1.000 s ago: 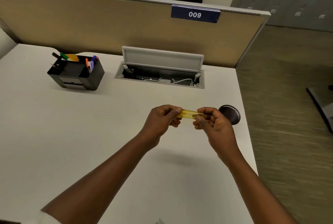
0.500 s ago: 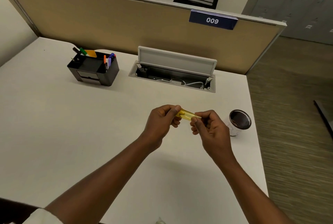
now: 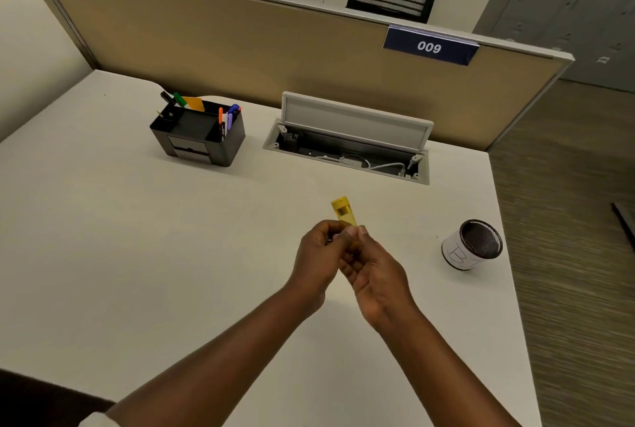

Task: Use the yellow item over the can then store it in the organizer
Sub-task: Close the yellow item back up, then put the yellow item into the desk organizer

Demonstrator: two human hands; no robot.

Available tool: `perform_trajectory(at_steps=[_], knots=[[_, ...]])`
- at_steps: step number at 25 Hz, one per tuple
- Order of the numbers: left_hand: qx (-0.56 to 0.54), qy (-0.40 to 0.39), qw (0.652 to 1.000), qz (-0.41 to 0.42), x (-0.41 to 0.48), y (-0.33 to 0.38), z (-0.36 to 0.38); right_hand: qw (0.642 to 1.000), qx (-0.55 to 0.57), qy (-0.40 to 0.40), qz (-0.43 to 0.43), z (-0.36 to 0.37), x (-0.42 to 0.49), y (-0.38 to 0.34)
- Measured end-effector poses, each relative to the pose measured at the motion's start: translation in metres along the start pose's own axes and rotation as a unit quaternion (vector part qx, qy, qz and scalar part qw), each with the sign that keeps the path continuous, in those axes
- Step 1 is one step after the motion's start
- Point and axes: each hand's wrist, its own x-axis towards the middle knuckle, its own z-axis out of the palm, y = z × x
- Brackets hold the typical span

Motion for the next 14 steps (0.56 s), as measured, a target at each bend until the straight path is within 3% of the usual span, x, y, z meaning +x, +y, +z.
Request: perform_trajectory(at_steps=[3,5,7,9,12,14], knots=[[0.029,0.05,0.998,0.0,0.012,-0.006,-0.019,0.997,-0.077,0.004,0.008,0.009,0.014,0.018],[0.073,0.09,0.993,0.011,0.028,-0.013,-0.042,0.972,-0.228,0.034,-0.053,0.015,0.026,0.037],[0.128,0.133,0.983,0.024,0.047,-0.02,-0.071,0.897,-0.399,0.047,-0.185,0.017,0.039,0.058],[0.186,0.173,0.966,0.039,0.067,-0.023,-0.102,0.819,-0.503,0.009,-0.275,0.019,0.054,0.083],[0.275,0.209,0.936,0.065,0.094,-0.019,-0.141,0.718,-0.624,-0.056,-0.304,0.021,0.08,0.116],[0.329,0.228,0.913,0.075,0.115,-0.013,-0.166,0.669,-0.686,-0.094,-0.272,0.029,0.093,0.135]])
